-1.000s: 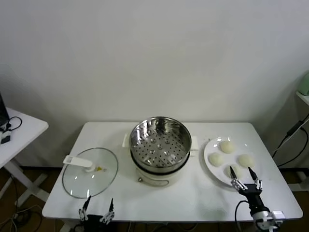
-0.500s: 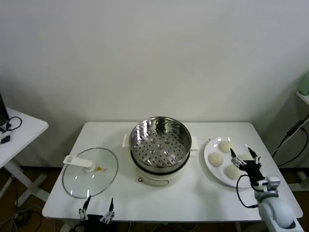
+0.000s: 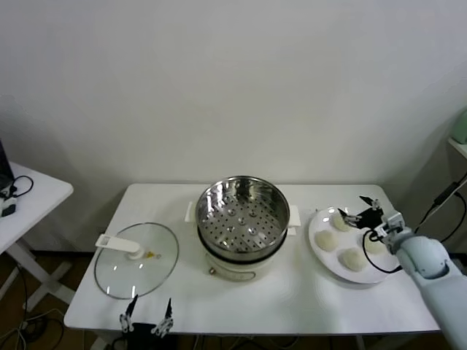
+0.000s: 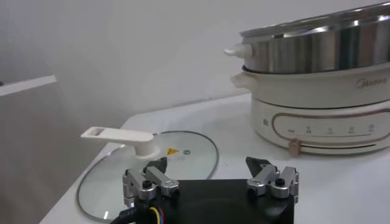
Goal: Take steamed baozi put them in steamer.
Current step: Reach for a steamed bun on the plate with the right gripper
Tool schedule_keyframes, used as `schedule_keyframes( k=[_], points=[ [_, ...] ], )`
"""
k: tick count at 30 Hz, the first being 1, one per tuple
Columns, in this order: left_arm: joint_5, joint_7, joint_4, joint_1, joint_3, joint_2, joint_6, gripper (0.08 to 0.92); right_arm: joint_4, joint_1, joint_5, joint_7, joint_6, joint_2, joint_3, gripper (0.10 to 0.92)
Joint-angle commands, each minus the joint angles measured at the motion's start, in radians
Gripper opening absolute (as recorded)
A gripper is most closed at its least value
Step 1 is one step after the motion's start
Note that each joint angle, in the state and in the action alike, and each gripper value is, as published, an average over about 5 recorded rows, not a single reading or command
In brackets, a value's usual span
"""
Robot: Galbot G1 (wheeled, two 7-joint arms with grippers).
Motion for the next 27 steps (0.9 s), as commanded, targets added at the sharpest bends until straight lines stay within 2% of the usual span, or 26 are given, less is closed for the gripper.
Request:
schedule_keyframes(
  k=[1,8,15,20,27],
  points=[
    [-0.004,0.001,-0.004,0.000,-0.001,0.011,0.002,0.823,-0.065,0.205,-0.200,-0.270,-0.028,-0.141,-0.195,0.823],
    [-0.005,0.002,-0.001,-0.001,0.000,0.020,0.001,0.823,-0.191,0.597,-0.295,-0.432,0.065,-0.175,-0.626,0.823],
    [-0.008,0.002,0.004,-0.002,-0.001,0.021,0.002,0.823,-0.413,0.950,-0.223,-0.555,0.163,-0.060,-1.038,0.823],
    [-0.015,0.004,0.005,-0.005,-0.006,0.022,0.007,0.823,-0.531,1.047,-0.195,-0.614,0.222,0.029,-1.182,0.823],
    [-0.025,0.006,0.024,-0.015,-0.017,0.025,0.010,0.823,-0.662,1.070,-0.200,-0.655,0.280,0.149,-1.229,0.823]
  ],
)
